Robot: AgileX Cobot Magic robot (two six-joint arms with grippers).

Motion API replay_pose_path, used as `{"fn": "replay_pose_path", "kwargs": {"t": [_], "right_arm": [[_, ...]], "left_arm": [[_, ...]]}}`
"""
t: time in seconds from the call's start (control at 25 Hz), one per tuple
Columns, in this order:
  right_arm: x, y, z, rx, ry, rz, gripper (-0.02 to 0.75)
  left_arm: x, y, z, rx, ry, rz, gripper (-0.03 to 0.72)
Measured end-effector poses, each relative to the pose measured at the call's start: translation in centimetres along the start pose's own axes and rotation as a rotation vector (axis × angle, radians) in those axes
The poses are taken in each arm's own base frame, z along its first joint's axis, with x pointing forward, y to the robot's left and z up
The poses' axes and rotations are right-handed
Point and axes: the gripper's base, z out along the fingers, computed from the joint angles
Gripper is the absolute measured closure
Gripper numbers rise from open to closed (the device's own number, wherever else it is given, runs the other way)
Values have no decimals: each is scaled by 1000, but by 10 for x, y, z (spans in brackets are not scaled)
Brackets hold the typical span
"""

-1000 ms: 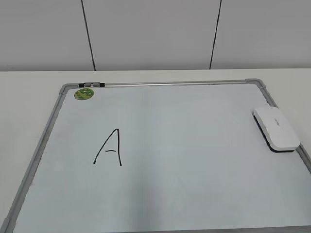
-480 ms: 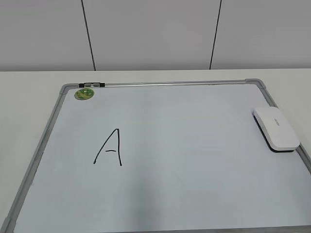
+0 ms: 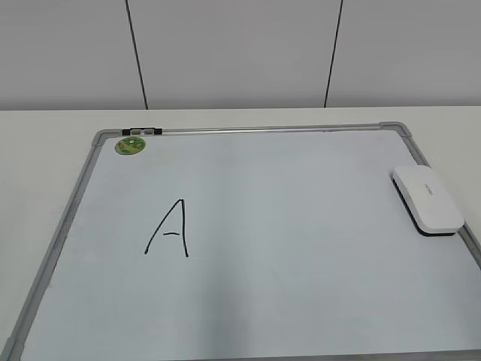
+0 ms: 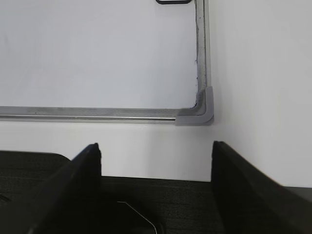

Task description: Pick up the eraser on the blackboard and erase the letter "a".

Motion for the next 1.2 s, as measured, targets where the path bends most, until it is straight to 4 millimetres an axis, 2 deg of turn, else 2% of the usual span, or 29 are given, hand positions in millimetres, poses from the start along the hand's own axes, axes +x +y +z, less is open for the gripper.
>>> {"fn": "replay_pose_path", "kwargs": {"t": [0.24, 0.72, 1.2], "right_arm": [[3, 0, -4, -1, -30, 0, 218], [32, 0, -33, 86, -319, 85, 218], [32, 0, -33, 89, -323, 85, 218]], "left_arm": [[3, 1, -4, -17, -31, -21, 300], [24, 4, -31, -170, -230, -163, 301], [25, 3, -32, -196, -232, -185, 310]]}}
